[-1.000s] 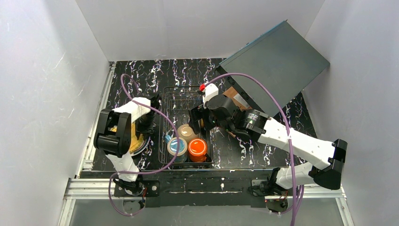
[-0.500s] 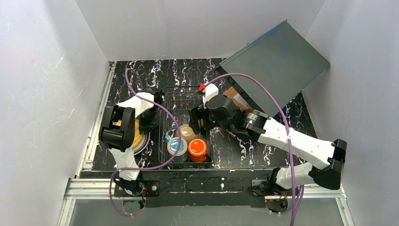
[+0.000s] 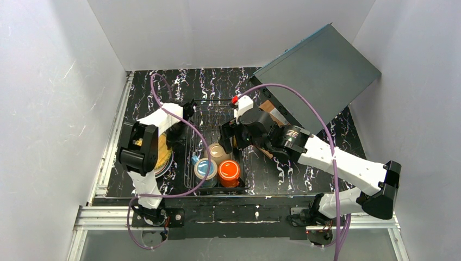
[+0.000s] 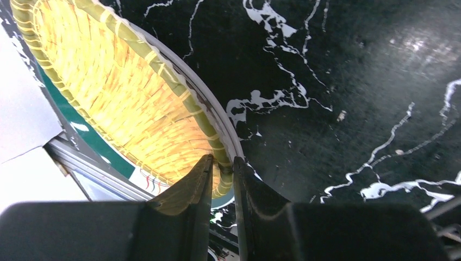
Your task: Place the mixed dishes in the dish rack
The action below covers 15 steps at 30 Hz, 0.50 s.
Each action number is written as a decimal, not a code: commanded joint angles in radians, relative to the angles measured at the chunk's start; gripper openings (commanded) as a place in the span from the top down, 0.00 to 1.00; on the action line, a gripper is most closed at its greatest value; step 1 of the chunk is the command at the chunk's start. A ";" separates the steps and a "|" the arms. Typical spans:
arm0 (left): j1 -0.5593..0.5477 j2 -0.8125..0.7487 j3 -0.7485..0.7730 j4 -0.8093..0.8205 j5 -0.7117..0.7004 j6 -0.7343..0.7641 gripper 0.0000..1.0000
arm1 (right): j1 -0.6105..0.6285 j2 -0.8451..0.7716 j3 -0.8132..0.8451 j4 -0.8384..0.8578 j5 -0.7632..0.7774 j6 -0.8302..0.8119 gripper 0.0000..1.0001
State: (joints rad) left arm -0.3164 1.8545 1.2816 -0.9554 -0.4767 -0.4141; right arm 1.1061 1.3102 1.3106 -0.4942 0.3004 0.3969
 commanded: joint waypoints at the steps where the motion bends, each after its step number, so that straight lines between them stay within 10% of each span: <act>1: -0.024 -0.074 -0.009 0.014 0.148 -0.032 1.00 | -0.003 -0.002 0.008 0.039 -0.022 0.005 0.00; 15: -0.021 -0.077 -0.087 0.053 0.160 -0.061 0.89 | -0.006 -0.013 0.005 0.029 -0.013 0.004 0.00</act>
State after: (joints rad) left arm -0.3210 1.8175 1.2243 -0.9260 -0.3779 -0.4358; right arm 1.1053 1.3113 1.3106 -0.4942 0.2855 0.3969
